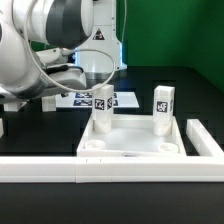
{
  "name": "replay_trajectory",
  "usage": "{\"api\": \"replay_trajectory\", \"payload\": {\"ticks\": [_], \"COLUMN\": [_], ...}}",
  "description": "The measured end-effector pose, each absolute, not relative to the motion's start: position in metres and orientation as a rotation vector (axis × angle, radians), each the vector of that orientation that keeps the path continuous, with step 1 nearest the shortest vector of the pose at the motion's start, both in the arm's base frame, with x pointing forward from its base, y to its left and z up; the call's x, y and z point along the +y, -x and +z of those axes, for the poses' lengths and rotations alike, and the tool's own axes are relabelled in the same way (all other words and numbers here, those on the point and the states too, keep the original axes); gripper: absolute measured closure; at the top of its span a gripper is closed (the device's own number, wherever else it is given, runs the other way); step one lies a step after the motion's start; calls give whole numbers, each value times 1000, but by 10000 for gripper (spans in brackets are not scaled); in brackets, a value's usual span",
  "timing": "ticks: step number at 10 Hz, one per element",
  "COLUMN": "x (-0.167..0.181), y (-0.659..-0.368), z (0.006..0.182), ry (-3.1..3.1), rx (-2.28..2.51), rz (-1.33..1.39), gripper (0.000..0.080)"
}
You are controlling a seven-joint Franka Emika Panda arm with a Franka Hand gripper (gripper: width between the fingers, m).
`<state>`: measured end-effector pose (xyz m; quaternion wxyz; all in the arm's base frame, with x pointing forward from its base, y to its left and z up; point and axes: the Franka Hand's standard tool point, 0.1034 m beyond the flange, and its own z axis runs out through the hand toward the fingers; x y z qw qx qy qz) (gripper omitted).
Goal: Assemble square table
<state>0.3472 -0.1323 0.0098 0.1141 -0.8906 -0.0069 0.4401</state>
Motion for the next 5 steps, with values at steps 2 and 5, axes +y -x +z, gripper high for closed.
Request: {"api": "replay_trajectory", "payload": {"ticks": [2, 5], "x": [-131, -131], "y": [-347, -347], "z": [9, 9], "ry": [2610, 2609], "rx": [-24, -26], "rz": [1294, 1294], "gripper": [151, 354]}}
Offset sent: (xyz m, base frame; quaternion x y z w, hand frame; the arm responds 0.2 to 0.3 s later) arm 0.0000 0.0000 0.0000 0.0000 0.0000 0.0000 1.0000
